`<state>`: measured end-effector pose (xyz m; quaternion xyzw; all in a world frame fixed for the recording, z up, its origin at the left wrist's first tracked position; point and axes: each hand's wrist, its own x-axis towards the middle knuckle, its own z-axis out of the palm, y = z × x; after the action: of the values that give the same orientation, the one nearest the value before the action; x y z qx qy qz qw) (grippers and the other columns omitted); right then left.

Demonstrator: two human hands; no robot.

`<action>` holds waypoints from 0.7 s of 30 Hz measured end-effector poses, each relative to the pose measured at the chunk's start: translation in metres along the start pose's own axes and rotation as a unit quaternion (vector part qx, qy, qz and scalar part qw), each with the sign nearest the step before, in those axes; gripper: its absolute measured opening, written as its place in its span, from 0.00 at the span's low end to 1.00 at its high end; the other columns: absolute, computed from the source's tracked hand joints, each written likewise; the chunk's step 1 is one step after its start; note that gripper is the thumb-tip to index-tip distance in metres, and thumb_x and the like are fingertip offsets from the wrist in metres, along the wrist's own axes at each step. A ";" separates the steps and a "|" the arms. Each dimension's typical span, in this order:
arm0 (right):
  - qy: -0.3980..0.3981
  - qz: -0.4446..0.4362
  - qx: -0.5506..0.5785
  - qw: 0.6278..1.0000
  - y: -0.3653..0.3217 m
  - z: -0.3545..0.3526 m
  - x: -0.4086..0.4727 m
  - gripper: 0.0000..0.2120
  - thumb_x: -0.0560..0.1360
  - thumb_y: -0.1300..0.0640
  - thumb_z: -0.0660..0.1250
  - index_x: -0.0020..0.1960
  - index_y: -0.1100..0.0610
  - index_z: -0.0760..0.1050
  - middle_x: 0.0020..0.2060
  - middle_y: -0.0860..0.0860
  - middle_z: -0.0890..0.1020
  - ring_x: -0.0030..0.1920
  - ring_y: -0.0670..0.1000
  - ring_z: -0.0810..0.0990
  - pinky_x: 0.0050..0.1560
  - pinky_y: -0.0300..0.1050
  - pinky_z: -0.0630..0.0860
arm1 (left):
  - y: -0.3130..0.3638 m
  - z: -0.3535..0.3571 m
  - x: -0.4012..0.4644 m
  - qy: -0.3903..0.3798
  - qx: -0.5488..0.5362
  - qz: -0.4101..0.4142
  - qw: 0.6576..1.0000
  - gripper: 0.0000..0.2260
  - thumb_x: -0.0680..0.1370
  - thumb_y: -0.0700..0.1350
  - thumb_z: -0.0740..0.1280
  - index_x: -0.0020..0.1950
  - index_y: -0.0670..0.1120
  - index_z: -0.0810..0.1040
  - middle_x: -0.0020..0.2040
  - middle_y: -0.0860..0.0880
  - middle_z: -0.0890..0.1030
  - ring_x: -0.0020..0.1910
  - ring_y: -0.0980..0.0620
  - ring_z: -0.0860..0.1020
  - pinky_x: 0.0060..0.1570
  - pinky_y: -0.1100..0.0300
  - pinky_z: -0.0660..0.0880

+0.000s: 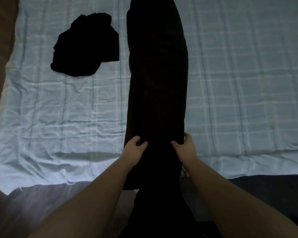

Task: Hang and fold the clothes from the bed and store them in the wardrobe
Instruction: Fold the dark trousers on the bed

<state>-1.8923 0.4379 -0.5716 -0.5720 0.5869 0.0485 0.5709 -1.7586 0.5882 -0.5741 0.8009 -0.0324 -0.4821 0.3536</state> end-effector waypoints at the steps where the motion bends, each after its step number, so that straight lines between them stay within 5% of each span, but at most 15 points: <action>1: -0.012 -0.003 -0.014 1.000 -0.003 -0.004 -0.001 0.22 0.79 0.59 0.68 0.72 0.58 0.68 0.57 0.51 0.77 0.51 0.50 0.77 0.49 0.39 0.72 | 0.003 -0.002 -0.004 -0.002 -0.010 0.002 1.000 0.05 0.81 0.49 0.66 0.54 0.50 0.78 0.49 0.49 0.82 0.50 0.48 0.81 0.54 0.49 0.79; 5: -0.034 0.021 0.060 0.997 -0.012 -0.015 -0.013 0.08 0.80 0.60 0.67 0.59 0.53 0.76 0.56 0.57 0.83 0.52 0.55 0.83 0.55 0.51 0.80 | 0.012 -0.013 -0.026 -0.038 -0.060 0.017 0.997 0.06 0.81 0.49 0.66 0.56 0.50 0.75 0.51 0.46 0.83 0.49 0.47 0.84 0.54 0.45 0.80; 14: -0.046 -0.097 0.200 0.974 -0.040 -0.011 -0.070 0.14 0.83 0.60 0.62 0.68 0.56 0.75 0.59 0.50 0.83 0.58 0.48 0.82 0.60 0.45 0.79 | 0.052 -0.055 -0.079 -0.063 -0.247 0.085 0.963 0.11 0.79 0.40 0.69 0.61 0.49 0.77 0.57 0.50 0.84 0.55 0.52 0.83 0.54 0.55 0.80; 19: -0.065 0.036 0.075 0.994 0.000 0.027 -0.059 0.18 0.81 0.50 0.63 0.67 0.58 0.74 0.58 0.56 0.82 0.56 0.56 0.82 0.59 0.55 0.79 | -0.009 -0.056 -0.072 -0.030 -0.201 -0.084 0.976 0.13 0.82 0.48 0.66 0.61 0.42 0.74 0.57 0.41 0.82 0.53 0.44 0.83 0.57 0.45 0.79; 21: -0.107 0.136 0.087 0.981 0.020 0.038 -0.052 0.19 0.78 0.50 0.67 0.63 0.61 0.77 0.52 0.57 0.83 0.48 0.58 0.83 0.46 0.52 0.83 | -0.033 -0.054 -0.066 -0.078 -0.160 -0.152 0.972 0.15 0.83 0.50 0.63 0.65 0.41 0.74 0.56 0.43 0.82 0.54 0.45 0.82 0.58 0.46 0.78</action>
<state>-1.8997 0.5035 -0.5591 -0.4264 0.5968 0.1353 0.6661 -1.7604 0.6681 -0.5290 0.6895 0.1393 -0.5901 0.3962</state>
